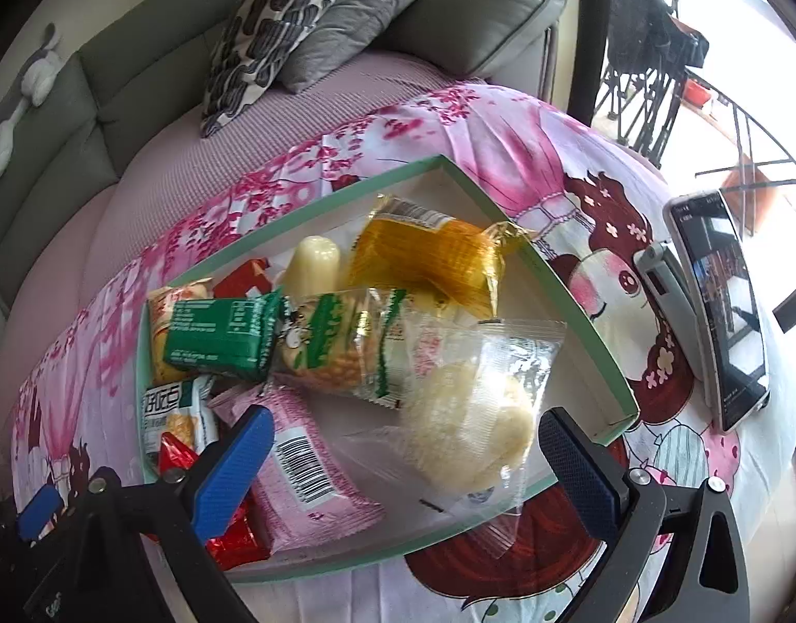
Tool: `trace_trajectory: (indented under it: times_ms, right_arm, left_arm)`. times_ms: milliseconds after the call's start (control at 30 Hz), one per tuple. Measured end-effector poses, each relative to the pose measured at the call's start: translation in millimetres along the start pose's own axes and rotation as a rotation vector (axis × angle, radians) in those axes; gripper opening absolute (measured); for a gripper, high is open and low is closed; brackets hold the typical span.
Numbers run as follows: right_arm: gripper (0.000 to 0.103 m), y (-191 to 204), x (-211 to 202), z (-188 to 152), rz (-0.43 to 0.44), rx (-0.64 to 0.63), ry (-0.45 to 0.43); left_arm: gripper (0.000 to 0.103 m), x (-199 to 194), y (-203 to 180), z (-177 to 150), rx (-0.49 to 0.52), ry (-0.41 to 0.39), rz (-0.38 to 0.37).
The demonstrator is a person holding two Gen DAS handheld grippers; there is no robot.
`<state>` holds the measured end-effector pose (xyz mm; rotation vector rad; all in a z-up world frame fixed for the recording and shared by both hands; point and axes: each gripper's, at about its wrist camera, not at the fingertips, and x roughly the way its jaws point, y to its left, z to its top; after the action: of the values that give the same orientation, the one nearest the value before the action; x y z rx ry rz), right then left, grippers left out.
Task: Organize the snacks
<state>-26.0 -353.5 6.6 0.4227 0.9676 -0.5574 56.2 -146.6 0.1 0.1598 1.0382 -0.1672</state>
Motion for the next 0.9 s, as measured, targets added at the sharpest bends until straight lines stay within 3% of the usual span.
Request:
trace_trajectory:
  times_ms: [267,900]
  right_arm:
    - [0.103,30,-10,-7,0.024,-0.085,-0.022]
    - [0.103,79,-35,-40,0.084,-0.237,-0.056]
  left_arm:
    - [0.093,-4,27,1,-0.051,-0.022,0.051]
    - [0.093,-10,61,-25,-0.1,0.035,0.181]
